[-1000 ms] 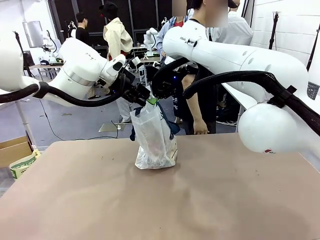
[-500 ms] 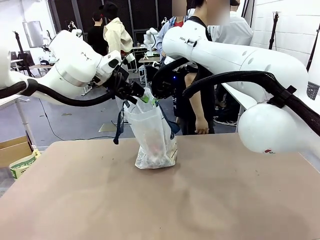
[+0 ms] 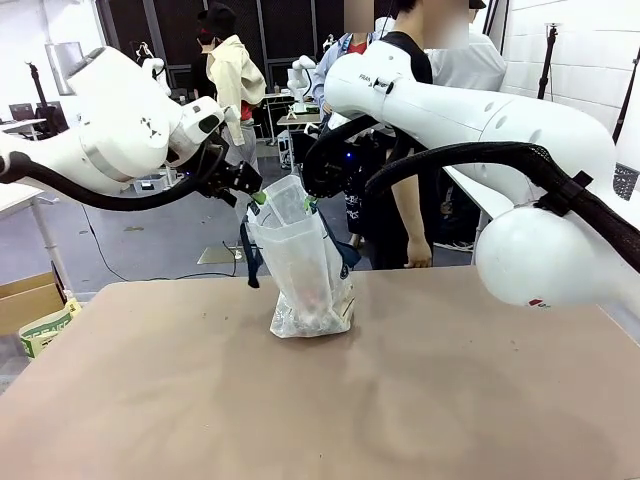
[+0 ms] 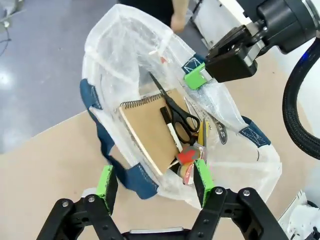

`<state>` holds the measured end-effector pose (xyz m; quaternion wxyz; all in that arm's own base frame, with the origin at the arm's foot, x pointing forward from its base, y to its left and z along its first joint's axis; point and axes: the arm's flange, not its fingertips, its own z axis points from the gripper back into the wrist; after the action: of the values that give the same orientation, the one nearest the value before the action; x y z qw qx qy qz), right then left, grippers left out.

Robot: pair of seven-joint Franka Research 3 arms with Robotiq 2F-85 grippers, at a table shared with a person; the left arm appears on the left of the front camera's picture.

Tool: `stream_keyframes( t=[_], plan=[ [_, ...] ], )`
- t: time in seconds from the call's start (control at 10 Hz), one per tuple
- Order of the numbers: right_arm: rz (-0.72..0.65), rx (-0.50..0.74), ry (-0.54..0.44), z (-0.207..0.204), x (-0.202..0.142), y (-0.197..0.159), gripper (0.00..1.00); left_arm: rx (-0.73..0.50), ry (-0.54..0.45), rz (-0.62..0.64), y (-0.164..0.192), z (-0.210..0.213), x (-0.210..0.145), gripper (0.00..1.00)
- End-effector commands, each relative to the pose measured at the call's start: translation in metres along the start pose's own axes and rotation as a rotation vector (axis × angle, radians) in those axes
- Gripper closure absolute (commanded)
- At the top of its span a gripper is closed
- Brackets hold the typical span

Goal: Transfer purchased items from the store into the shopping bag.
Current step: Move the Reusable shopping bag to the right side of the table.

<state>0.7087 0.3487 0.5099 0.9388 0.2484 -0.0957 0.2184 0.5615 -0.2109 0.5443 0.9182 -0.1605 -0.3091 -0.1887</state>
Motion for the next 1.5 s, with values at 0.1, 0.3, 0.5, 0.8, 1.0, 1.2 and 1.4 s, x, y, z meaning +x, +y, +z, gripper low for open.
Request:
stream_keyframes(
  t=[0.1, 0.3, 0.5, 0.8, 1.0, 1.2, 1.4],
  plan=[
    [0.010, 0.014, 0.006, -0.003, 0.005, -0.002, 1.00, -0.034, 0.032, 0.082, 0.000, -0.002, -0.006, 0.01],
    [0.009, 0.017, 0.003, -0.002, 0.005, -0.004, 1.00, -0.084, 0.040, 0.125, 0.011, -0.015, -0.005, 0.00],
    [0.003, 0.020, 0.004, -0.003, 0.004, -0.004, 1.00, -0.122, 0.060, 0.178, 0.027, -0.029, -0.004, 0.00],
    [0.004, 0.028, 0.015, -0.005, 0.003, -0.004, 1.00, -0.207, 0.080, 0.192, 0.036, -0.055, -0.006, 0.00],
    [0.007, 0.042, 0.022, -0.009, 0.003, -0.004, 1.00, -0.264, 0.055, 0.173, 0.036, -0.069, 0.000, 0.00],
    [-0.005, 0.048, 0.020, -0.013, 0.003, -0.005, 1.00, -0.317, 0.077, 0.143, 0.031, -0.081, 0.006, 0.00],
    [-0.018, 0.079, -0.001, -0.019, 0.006, -0.008, 1.00, -0.387, 0.082, 0.115, 0.027, -0.094, 0.009, 0.00]
  ],
)
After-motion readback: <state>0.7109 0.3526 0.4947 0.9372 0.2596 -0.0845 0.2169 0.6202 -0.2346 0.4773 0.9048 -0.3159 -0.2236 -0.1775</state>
